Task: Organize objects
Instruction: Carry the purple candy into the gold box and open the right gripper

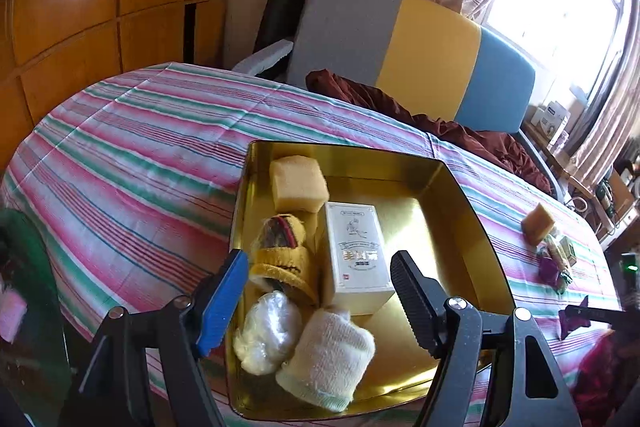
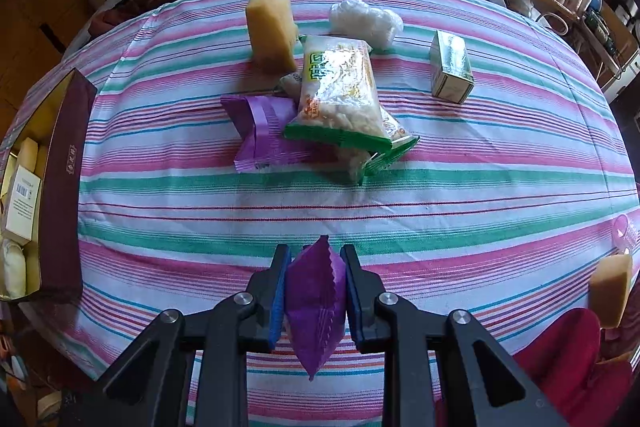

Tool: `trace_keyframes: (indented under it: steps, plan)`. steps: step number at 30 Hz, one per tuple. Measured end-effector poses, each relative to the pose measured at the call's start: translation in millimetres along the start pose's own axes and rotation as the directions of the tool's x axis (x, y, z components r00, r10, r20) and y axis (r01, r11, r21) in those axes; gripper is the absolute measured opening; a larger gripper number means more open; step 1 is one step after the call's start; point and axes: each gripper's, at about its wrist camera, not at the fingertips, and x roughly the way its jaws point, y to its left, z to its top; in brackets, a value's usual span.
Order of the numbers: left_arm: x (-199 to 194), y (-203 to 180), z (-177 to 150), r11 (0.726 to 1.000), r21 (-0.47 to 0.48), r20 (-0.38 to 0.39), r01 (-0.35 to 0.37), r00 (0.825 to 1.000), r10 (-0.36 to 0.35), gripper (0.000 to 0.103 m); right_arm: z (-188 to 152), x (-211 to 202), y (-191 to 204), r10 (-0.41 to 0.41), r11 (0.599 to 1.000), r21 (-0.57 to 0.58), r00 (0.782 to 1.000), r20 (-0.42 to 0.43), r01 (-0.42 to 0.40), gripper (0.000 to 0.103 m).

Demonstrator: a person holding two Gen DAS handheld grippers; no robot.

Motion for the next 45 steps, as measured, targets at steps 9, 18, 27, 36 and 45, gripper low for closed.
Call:
trace_keyframes:
  steps: [9, 18, 27, 36, 45]
  plan:
    - [-12.9, 21.7, -13.8, 0.999, -0.028, -0.005, -0.028, 1.000, 0.028, 0.074, 36.4, -47.8, 97.1, 0.185, 0.968, -0.191, 0.977, 0.102, -0.163, 0.024]
    - [-20.5, 39.7, -28.7, 0.998, -0.043, 0.000, -0.050, 0.999, 0.050, 0.074, 86.9, -23.3, 266.9, 0.347, 0.878, -0.371, 0.936, 0.060, -0.302, 0.024]
    - [-15.8, 58.3, -27.6, 0.995, -0.086, -0.008, -0.046, 0.999, 0.046, 0.074, 111.5, 41.1, 377.3, 0.279, 0.885, -0.393, 0.960, 0.015, -0.251, 0.024]
    - [-8.2, 63.4, -29.8, 0.993, -0.111, -0.032, -0.041, 0.999, 0.038, 0.074, 113.3, 67.2, 404.0, 0.421, 0.843, -0.311, 0.898, -0.125, -0.439, 0.047]
    - [-13.4, 52.5, -30.6, 0.996, -0.075, -0.010, -0.048, 0.999, 0.048, 0.074, 100.4, 27.8, 356.0, 0.447, 0.843, -0.319, 0.894, -0.033, -0.433, 0.047]
